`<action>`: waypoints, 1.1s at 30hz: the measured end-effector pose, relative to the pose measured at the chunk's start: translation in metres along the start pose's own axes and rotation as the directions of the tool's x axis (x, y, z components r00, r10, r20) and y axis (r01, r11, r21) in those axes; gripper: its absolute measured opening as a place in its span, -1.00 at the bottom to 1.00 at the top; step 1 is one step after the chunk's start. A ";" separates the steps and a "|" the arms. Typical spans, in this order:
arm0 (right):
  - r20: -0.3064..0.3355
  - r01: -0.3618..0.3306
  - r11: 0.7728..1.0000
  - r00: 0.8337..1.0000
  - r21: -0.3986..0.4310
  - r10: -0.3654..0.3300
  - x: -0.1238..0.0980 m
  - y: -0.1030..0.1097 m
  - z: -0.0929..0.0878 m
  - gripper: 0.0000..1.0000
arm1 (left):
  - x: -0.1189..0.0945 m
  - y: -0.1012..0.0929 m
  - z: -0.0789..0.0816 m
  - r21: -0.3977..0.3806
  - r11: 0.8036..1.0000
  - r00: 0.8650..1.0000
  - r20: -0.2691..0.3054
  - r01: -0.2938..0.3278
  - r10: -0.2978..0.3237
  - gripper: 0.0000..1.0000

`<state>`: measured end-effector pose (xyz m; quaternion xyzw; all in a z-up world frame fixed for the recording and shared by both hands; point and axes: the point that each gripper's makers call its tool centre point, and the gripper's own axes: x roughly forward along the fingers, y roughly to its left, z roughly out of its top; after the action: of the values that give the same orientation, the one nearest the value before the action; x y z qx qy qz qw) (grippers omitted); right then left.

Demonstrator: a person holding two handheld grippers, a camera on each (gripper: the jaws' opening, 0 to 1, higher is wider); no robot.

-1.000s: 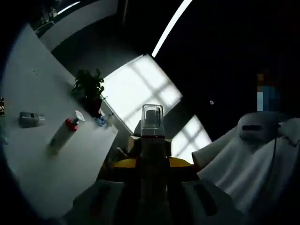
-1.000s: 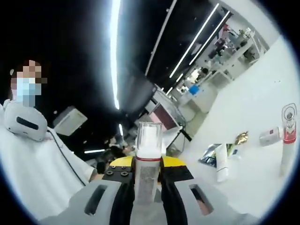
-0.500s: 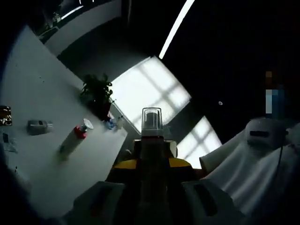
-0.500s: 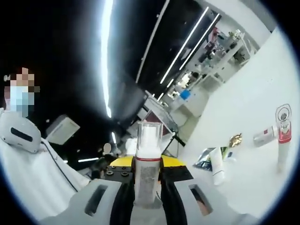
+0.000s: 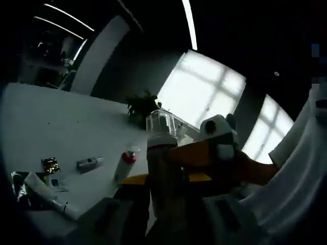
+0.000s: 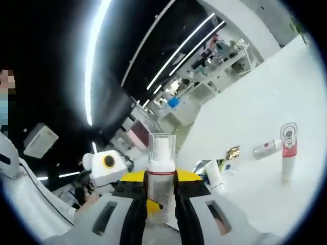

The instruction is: Arrange the skincare products in the storage area until every visible bottle or jar stands upright without overlapping.

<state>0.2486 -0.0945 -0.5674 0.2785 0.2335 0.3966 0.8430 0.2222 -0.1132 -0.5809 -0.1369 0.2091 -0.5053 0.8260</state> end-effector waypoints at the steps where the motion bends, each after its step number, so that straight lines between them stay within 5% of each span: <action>1: 0.001 0.012 1.000 1.000 -0.003 -0.012 0.001 0.000 0.000 -0.61 | -0.001 0.004 -0.002 0.041 0.998 0.999 -0.008 -0.038 0.039 -0.55; 6: 0.006 0.095 0.995 0.995 0.030 -0.095 0.003 -0.004 -0.005 -0.61 | -0.003 0.013 -0.005 0.154 0.970 0.981 -0.025 -0.187 0.193 -0.56; 7: 0.002 0.122 0.992 0.992 0.027 -0.123 0.004 -0.005 -0.006 -0.61 | -0.004 0.016 -0.006 0.185 0.957 0.972 -0.031 -0.224 0.234 -0.58; 10: 0.007 0.163 0.987 0.987 0.001 -0.163 0.008 -0.008 -0.008 -0.61 | -0.010 0.028 -0.008 0.294 0.873 0.913 -0.007 -0.388 0.408 -0.64; 13: -0.003 0.184 0.982 0.983 -0.038 -0.184 0.010 -0.006 -0.010 -0.60 | -0.010 0.029 -0.011 0.318 0.853 0.901 0.009 -0.414 0.434 -0.64; 16: -0.004 0.192 0.980 0.981 -0.057 -0.193 0.007 -0.003 -0.011 -0.60 | -0.011 0.028 -0.011 0.229 0.897 0.922 0.009 -0.378 0.387 -0.65; 19: 0.001 0.187 0.982 0.982 -0.038 -0.187 0.005 -0.005 -0.010 -0.60 | -0.010 0.027 -0.010 0.247 0.898 0.927 0.000 -0.365 0.376 -0.66; 24: 0.011 0.125 0.992 0.992 -0.007 -0.125 -0.001 -0.004 -0.003 -0.59 | -0.007 0.015 -0.006 0.110 0.963 0.969 -0.008 -0.245 0.247 -0.66; 33: -0.020 -0.085 0.995 0.996 -0.054 0.084 -0.016 0.023 0.004 -0.54 | -0.012 -0.011 0.005 0.029 0.998 0.998 0.020 -0.054 0.053 -0.66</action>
<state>0.2292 -0.0966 -0.5469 0.2613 0.2182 0.4405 0.8307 0.2111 -0.1077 -0.5691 -0.1240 0.1973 -0.4848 0.8430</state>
